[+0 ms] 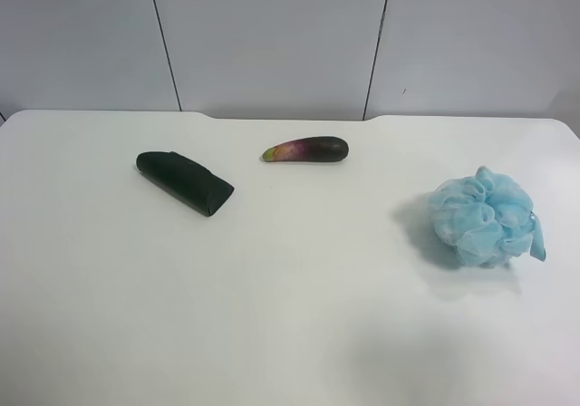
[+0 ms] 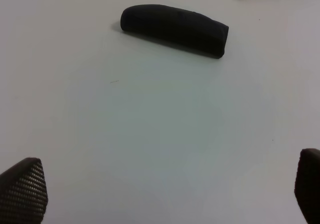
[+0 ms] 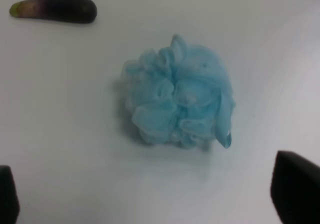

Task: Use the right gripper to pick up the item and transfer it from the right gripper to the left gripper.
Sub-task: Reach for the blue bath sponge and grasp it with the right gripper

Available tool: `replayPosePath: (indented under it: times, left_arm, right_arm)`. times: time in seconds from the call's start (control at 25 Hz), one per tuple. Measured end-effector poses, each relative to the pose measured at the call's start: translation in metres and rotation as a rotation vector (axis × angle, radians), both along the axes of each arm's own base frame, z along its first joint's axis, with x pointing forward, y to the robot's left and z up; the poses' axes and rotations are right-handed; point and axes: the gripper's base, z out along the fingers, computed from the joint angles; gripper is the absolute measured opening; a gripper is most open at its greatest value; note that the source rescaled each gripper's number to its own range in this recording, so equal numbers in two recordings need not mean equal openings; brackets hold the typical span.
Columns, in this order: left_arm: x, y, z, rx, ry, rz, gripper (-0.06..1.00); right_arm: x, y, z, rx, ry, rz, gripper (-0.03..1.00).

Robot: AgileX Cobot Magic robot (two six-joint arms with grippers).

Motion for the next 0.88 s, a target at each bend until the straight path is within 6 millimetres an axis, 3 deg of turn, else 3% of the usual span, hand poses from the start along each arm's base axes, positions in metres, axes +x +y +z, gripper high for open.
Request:
replayPosePath:
  times: [0.88]
  left_arm:
    - [0.0000,0.0000,0.0000,0.000,0.000,0.000,1.00]
  right_arm:
    - [0.0000,0.0000,0.0000,0.000,0.000,0.000,1.00]
